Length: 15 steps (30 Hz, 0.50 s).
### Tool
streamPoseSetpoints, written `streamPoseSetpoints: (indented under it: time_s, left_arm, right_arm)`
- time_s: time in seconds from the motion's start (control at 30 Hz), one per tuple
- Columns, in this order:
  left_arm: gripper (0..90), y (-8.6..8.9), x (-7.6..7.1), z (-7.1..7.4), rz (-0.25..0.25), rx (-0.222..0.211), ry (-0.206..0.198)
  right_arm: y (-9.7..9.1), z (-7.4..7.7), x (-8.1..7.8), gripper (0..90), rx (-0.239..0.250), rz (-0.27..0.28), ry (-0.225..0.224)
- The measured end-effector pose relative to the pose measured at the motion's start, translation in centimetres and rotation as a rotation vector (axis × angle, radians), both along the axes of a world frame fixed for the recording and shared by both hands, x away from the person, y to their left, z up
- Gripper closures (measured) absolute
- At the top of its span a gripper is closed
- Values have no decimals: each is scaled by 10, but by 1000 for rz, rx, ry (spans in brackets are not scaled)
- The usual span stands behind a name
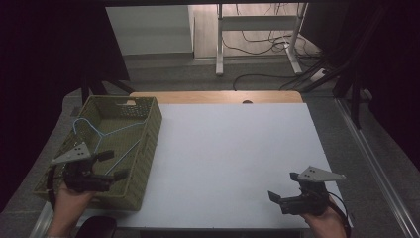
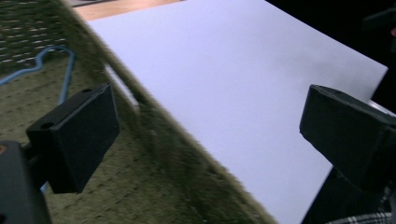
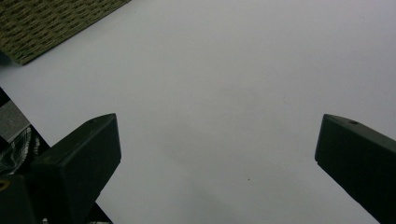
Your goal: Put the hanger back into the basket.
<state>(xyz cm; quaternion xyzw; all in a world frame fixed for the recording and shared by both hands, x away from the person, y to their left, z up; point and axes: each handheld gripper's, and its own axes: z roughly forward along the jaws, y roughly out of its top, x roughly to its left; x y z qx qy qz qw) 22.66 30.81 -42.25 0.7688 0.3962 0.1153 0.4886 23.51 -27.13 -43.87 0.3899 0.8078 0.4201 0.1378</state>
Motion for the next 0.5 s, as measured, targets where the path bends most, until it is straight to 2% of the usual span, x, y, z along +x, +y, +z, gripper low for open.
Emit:
streamPoseSetpoints:
  time_s: [0.2,0.5]
  left_arm:
    - [16,-19,-12,-5,-32,23,8]
    - [0,-30,-20,-23,-31,54,34]
  right_arm:
    - [0,-1,-5,1,-11,-5,-9]
    - [0,-6,-9,1,-21,-4,-6]
